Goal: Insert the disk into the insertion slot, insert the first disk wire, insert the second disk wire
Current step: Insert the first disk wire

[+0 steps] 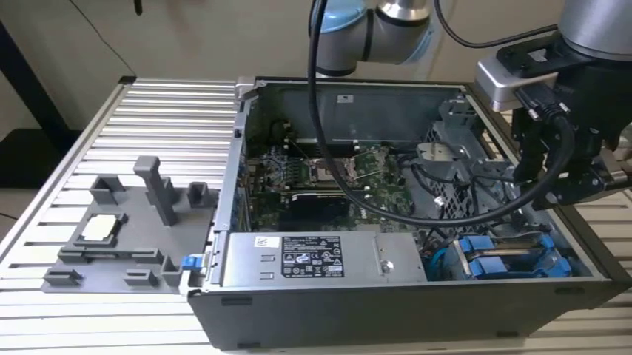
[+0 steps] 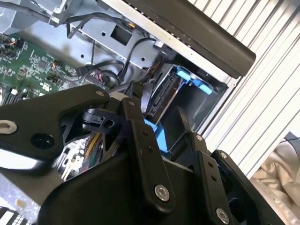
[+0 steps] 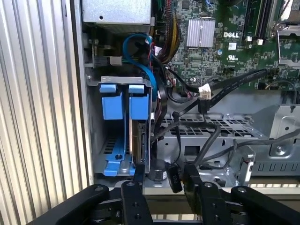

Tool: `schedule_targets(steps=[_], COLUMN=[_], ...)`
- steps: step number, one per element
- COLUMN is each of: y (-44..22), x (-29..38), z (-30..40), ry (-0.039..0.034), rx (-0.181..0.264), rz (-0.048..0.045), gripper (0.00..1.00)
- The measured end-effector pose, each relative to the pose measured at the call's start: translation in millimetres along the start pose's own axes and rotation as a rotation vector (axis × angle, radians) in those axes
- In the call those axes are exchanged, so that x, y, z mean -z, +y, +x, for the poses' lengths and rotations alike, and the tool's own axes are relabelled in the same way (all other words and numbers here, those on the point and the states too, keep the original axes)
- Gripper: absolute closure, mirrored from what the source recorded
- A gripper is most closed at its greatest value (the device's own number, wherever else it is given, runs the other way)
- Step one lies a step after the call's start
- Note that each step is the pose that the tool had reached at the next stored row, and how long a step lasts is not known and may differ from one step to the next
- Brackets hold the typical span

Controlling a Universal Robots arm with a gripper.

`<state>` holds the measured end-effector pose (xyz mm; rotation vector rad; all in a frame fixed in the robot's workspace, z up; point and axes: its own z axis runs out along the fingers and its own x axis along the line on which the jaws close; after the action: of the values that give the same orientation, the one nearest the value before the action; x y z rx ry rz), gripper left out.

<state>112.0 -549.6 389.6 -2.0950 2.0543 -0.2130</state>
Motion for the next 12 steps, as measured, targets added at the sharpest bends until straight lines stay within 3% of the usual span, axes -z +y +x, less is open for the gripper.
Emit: schedule_targets(steps=[6, 9, 11, 12], y=[0.1, 0.0, 0.1, 0.1], x=[0.1, 0.1, 0.1, 0.1], z=[0.0, 0.0, 0.0, 0.0], ry=[0.0004, 0.0004, 0.0004, 0.0004], rx=[0.000, 0.000, 0.000, 0.000], rz=[0.0009, 0.0013, 0.0017, 0.0017], gripper=[0.53, 0.62, 0.74, 0.74])
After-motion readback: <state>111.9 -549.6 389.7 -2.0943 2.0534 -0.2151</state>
